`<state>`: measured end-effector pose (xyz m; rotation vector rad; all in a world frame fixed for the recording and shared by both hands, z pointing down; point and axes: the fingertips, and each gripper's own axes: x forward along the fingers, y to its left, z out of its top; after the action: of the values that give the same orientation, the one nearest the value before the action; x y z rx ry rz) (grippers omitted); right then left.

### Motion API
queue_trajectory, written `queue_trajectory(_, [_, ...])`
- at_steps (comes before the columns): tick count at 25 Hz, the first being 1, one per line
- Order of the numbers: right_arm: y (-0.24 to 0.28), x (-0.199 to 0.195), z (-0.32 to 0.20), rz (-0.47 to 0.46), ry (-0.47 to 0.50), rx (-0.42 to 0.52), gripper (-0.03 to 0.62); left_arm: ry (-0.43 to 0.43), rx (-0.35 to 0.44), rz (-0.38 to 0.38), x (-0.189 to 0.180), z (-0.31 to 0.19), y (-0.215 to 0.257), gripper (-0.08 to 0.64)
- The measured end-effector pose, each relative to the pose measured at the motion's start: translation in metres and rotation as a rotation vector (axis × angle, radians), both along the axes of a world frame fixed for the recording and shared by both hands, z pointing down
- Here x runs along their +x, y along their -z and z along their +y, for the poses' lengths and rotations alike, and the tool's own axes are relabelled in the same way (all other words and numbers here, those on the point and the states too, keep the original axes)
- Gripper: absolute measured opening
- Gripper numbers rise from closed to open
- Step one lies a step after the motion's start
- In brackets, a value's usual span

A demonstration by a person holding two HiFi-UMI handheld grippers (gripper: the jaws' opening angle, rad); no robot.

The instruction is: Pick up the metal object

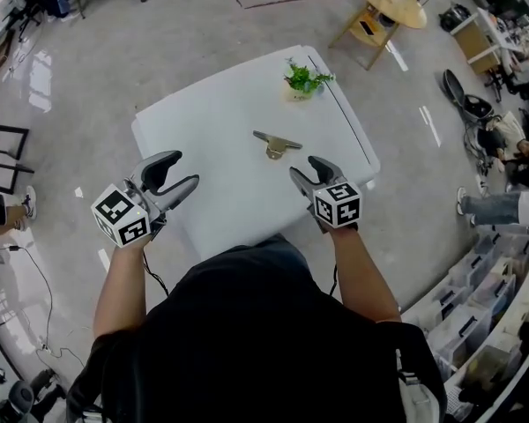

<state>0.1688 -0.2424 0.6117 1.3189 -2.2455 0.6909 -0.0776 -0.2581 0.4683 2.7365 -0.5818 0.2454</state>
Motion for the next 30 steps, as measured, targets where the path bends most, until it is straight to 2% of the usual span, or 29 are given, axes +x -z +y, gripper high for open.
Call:
queue_trajectory(9, [-0.042, -0.001, -0.020, 0.048, 0.053, -0.058, 0.250, 0.024, -0.030, -0.011, 0.000, -0.011, -0.022, 0.258])
queue_trajectory(30, [-0.127, -0.009, -0.049, 0.260, 0.256, -0.137, 0.251, 0.056, -0.103, -0.035, 0.016, -0.027, -0.057, 0.258])
